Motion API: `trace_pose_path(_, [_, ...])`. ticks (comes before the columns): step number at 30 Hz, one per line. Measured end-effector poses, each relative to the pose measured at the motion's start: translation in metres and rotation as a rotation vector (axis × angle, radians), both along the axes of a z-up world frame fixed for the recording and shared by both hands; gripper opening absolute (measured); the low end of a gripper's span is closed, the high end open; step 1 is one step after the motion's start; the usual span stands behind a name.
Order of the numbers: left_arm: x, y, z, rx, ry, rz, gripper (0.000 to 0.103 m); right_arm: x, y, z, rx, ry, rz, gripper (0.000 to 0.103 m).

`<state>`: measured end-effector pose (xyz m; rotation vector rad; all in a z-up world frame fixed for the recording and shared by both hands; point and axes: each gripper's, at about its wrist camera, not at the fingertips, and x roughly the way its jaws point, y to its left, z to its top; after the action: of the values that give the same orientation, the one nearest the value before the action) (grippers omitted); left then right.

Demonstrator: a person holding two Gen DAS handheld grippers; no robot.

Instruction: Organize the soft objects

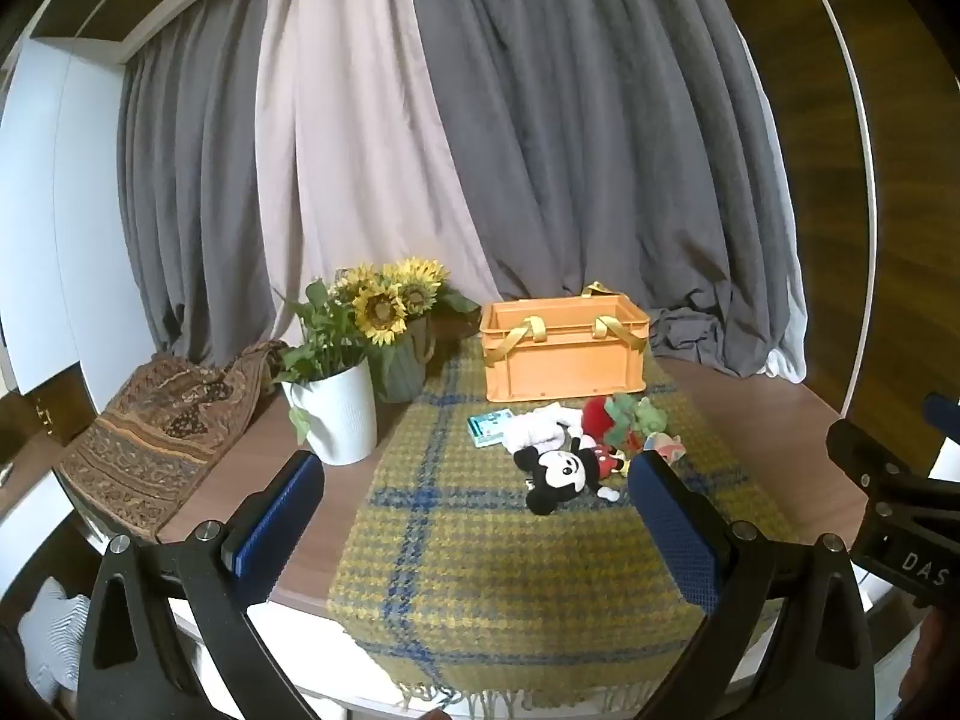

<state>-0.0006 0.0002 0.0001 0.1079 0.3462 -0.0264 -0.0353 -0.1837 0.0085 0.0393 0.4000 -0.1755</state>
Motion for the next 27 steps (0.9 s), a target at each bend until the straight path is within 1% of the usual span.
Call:
trace_pose_path(4, [-0.003,0.0,0.0,0.004,-0.012,0.013,0.103,0.001,-0.001,0.0,-0.005,0.002,-0.002,0.103])
trace_pose_path(5, [0.0,-0.003,0.006,0.004,-0.013,0.015,0.103,0.001,-0.001,0.0,-0.005,0.0,-0.002,0.103])
trace_pose_path(8, [0.0,-0.004,0.008,0.007,-0.014,0.02,0.103,0.002,-0.002,0.0,-0.007,0.0,-0.002,0.103])
trace_pose_path(10, [0.003,0.0,0.004,0.001,-0.015,0.022,0.103,0.002,-0.003,0.0,-0.008,0.002,-0.004,0.103])
trace_pose_path(16, [0.008,-0.001,0.005,0.007,-0.012,0.024,0.103,0.003,-0.004,-0.002,-0.011,0.001,-0.006,0.103])
trace_pose_path(17, [0.0,-0.001,0.007,0.003,-0.02,0.02,0.103,0.004,-0.004,-0.002,-0.011,0.003,-0.007,0.103])
trace_pose_path(27, [0.001,-0.004,0.006,0.004,-0.014,0.015,0.103,0.005,-0.006,-0.001,-0.013,0.003,-0.009,0.103])
